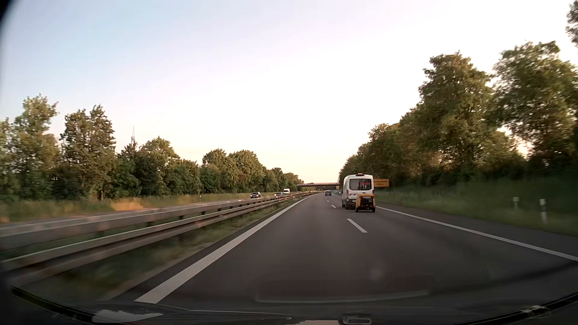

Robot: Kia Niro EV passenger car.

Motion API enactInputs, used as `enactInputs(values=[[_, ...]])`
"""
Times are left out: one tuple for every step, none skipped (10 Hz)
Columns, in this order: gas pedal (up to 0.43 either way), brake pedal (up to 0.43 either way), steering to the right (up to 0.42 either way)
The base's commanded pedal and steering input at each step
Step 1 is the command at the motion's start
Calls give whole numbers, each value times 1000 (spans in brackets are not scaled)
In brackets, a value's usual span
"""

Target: Follow the waypoints while adhering to traffic rules and regulations

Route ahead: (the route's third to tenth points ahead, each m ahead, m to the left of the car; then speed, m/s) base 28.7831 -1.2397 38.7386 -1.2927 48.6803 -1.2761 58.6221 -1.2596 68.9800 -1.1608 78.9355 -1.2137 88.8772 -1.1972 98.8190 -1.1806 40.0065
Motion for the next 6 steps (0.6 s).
enactInputs(values=[[441, 18, 3], [441, 18, 2], [441, 18, 3], [441, 18, 3], [441, 18, 3], [441, 18, 3]])
